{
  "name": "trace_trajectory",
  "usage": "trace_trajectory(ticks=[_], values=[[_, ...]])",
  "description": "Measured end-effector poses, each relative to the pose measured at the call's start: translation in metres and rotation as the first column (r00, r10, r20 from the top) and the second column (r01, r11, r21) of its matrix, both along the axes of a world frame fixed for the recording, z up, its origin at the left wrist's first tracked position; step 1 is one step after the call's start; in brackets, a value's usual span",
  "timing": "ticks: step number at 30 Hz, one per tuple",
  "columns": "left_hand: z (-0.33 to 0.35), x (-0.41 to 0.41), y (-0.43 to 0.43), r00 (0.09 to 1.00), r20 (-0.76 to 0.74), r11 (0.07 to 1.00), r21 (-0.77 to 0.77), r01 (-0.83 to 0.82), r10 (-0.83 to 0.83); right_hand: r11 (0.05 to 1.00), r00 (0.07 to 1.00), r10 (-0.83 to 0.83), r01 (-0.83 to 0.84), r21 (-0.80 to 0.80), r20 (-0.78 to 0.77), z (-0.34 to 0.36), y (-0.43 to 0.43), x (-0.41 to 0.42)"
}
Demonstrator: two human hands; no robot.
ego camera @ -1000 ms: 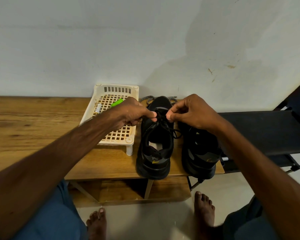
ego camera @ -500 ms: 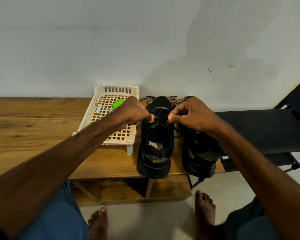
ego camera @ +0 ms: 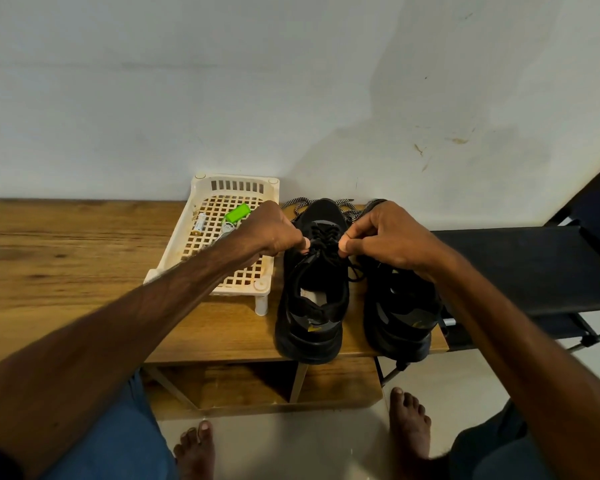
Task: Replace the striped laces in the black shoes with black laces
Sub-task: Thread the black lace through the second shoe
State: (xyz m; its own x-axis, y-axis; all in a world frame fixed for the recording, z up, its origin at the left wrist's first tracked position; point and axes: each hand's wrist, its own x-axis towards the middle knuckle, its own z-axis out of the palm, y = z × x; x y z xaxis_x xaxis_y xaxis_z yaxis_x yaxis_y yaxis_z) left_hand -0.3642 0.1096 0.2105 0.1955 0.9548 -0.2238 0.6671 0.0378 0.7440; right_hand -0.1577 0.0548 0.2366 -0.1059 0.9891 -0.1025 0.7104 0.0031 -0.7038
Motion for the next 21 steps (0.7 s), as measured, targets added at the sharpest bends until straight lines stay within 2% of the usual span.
trace_trajectory(ticks=[5, 7, 9, 11, 14, 15, 16, 18, 20, 21], values=[[0.0, -0.005, 0.0, 0.998, -0.032, 0.999, 0.008, 0.045, -0.045, 0.995, 0.995, 0.094, -0.095, 0.019, 0.027, 0.0, 0.001, 0.002], [-0.001, -0.009, -0.001, 0.994, -0.042, 0.995, 0.024, 0.098, -0.097, 0.994, 0.995, 0.1, -0.098, 0.053, -0.031, 0.0, 0.001, 0.007], [-0.001, -0.011, -0.002, 0.988, -0.074, 0.986, 0.087, 0.14, -0.134, 0.996, 0.973, 0.03, -0.009, 0.093, -0.229, 0.002, 0.001, 0.01], [-0.002, -0.01, -0.003, 0.984, -0.125, 0.971, 0.187, 0.152, -0.13, 0.986, 0.872, -0.099, 0.15, 0.069, -0.479, 0.003, 0.005, 0.012], [-0.003, -0.006, -0.003, 0.991, -0.115, 0.957, 0.271, 0.104, -0.075, 0.973, 0.735, -0.183, 0.229, -0.016, -0.653, 0.003, 0.013, 0.012], [-0.004, -0.006, -0.005, 0.993, -0.102, 0.957, 0.278, 0.086, -0.06, 0.974, 0.743, -0.19, 0.224, -0.029, -0.642, 0.002, 0.014, 0.011], [-0.005, -0.005, -0.006, 0.993, -0.104, 0.951, 0.299, 0.079, -0.049, 0.975, 0.79, -0.186, 0.223, -0.007, -0.584, 0.001, 0.014, 0.011], [-0.002, -0.005, -0.011, 0.988, -0.152, 0.907, 0.414, 0.075, -0.013, 0.963, 0.922, -0.161, 0.226, 0.15, -0.353, 0.0, 0.01, 0.01], [0.003, -0.005, -0.017, 0.99, -0.136, 0.846, 0.532, 0.04, 0.038, 0.928, 0.978, -0.157, 0.193, 0.319, -0.135, 0.0, 0.002, 0.01], [0.005, -0.003, -0.021, 0.993, -0.113, 0.841, 0.54, 0.022, 0.047, 0.929, 0.989, -0.13, 0.145, 0.341, -0.067, -0.001, -0.001, 0.011]])
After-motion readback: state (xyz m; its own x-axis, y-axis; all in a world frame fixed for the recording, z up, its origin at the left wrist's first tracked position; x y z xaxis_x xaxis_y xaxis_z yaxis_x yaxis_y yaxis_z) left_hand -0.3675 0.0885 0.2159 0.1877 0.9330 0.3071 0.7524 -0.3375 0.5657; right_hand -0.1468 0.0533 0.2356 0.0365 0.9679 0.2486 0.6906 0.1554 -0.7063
